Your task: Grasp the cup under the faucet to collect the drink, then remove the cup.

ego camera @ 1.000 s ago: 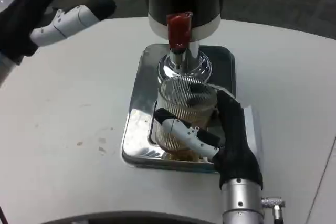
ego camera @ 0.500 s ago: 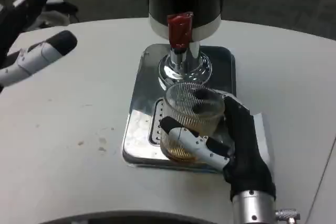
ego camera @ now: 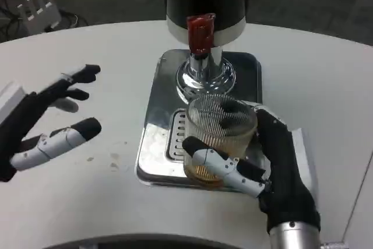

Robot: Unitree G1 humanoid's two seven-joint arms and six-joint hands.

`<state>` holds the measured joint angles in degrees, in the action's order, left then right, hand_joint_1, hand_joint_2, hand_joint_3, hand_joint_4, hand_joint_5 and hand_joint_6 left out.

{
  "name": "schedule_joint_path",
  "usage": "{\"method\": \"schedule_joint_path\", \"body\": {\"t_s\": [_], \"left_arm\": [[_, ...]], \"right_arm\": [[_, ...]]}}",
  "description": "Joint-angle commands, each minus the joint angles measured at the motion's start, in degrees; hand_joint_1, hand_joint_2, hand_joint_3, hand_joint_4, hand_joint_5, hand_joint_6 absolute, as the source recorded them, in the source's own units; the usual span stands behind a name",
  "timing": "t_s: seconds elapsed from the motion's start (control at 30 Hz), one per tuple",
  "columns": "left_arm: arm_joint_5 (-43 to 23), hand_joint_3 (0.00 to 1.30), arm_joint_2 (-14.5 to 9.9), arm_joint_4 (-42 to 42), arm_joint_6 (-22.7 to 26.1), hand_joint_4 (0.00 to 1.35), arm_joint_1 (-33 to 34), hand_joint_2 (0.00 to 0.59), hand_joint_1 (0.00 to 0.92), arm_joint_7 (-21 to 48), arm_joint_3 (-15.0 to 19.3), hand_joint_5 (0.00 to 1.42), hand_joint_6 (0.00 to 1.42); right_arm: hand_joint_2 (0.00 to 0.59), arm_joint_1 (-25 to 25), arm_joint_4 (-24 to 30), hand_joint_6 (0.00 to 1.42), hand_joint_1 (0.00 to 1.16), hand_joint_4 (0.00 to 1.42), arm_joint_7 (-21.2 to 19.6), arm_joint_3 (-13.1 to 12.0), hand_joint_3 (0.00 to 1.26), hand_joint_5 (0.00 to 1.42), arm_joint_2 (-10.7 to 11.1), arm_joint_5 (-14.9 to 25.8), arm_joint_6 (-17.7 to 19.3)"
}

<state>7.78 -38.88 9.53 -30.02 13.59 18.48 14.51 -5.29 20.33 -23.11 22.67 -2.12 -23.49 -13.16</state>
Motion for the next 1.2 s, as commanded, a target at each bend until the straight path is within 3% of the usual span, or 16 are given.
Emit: {"method": "schedule_joint_path", "body": {"t_s": [0.03,0.63,1.2], "left_arm": [[4.73,0.17,0.72,-4.63,2.13,0.14,-4.55,0.071,0.000,-2.70,-0.94,0.24,0.34],[8.63,0.16,1.30,-19.28,9.64,0.08,-11.47,0.078,0.000,-1.85,-3.45,0.16,0.25],[14.32,0.12,1.36,-31.46,13.52,0.03,-19.50,0.080,0.000,-1.49,-3.78,0.11,0.22]], "right_arm": [[0.149,0.42,3.51,0.56,0.80,1.00,1.41,0.77,0.95,1.03,-2.44,-0.90,1.17],[0.136,6.71,13.20,0.57,0.83,1.01,11.24,-1.12,0.96,1.04,1.77,-3.77,2.72],[0.124,10.73,16.90,0.59,0.85,1.01,14.35,-1.61,0.97,1.04,5.76,-7.51,8.95]]}}
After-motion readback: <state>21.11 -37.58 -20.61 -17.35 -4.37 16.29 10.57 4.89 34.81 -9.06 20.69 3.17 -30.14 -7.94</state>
